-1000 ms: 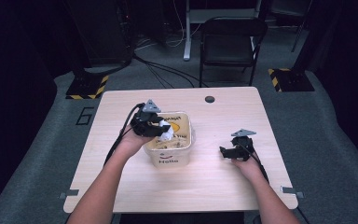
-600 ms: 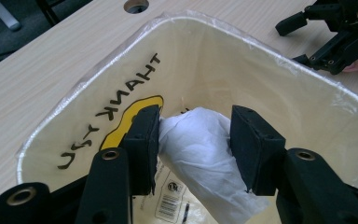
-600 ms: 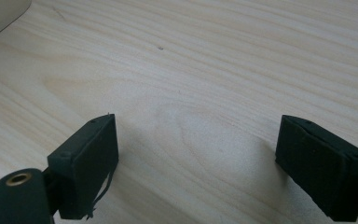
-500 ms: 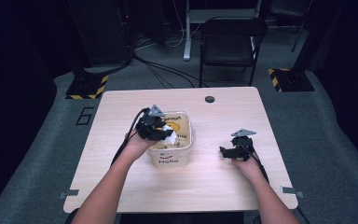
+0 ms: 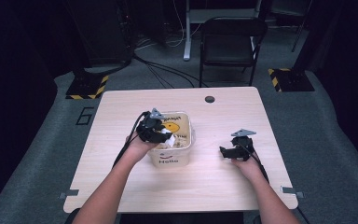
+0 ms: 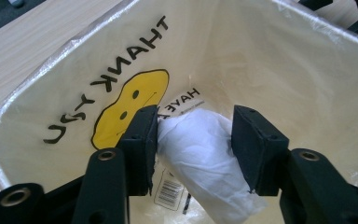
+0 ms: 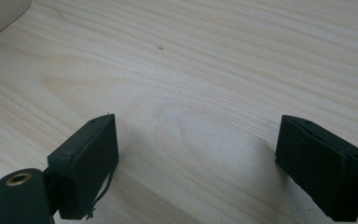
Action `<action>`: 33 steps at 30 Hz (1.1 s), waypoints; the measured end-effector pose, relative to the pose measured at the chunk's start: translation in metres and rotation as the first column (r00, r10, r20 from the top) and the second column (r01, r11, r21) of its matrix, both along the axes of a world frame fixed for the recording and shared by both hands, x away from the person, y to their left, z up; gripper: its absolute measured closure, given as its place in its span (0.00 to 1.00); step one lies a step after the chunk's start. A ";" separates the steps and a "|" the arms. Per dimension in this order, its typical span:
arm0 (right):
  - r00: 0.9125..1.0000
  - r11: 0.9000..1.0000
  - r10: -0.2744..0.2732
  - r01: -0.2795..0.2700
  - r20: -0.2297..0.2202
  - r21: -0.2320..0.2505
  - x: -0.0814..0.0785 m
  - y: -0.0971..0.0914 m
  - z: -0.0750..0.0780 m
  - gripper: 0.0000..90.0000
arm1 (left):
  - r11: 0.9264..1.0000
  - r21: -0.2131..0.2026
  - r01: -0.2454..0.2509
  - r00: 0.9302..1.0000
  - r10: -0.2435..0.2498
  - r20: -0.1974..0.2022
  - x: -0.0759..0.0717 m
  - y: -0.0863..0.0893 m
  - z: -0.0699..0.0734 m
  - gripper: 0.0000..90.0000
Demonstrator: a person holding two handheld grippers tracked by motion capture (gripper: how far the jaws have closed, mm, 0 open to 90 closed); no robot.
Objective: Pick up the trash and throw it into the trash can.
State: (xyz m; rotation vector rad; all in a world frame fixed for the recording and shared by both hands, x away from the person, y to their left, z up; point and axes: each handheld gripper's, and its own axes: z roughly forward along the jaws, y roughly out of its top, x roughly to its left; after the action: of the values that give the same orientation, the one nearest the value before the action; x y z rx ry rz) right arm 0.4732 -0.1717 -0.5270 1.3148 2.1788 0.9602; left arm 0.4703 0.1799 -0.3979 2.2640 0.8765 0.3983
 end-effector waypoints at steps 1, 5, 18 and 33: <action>1.000 1.000 0.000 0.000 -0.001 0.001 0.000 0.000 0.000 0.13 | 1.000 -0.001 -0.003 1.000 0.003 0.000 0.000 0.000 0.000 0.53; 1.000 1.000 0.000 0.000 -0.001 0.001 0.000 0.000 0.000 0.13 | 1.000 -0.010 -0.022 1.000 0.022 0.012 -0.002 0.003 0.002 0.45; 1.000 1.000 0.000 0.000 -0.001 0.001 0.000 0.000 0.000 0.13 | 0.997 -0.034 -0.066 0.996 0.068 0.063 -0.012 0.033 0.018 0.43; 1.000 1.000 -0.002 0.002 0.000 -0.001 0.000 0.000 0.000 0.13 | 0.989 -0.053 -0.136 0.987 0.140 0.082 -0.019 0.074 0.026 0.42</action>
State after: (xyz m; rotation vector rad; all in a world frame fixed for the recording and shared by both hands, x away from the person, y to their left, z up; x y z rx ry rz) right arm 0.4732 -0.1716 -0.5270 1.3165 2.1778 0.9585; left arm 0.4510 0.2539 -0.3722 2.1334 0.9908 0.5271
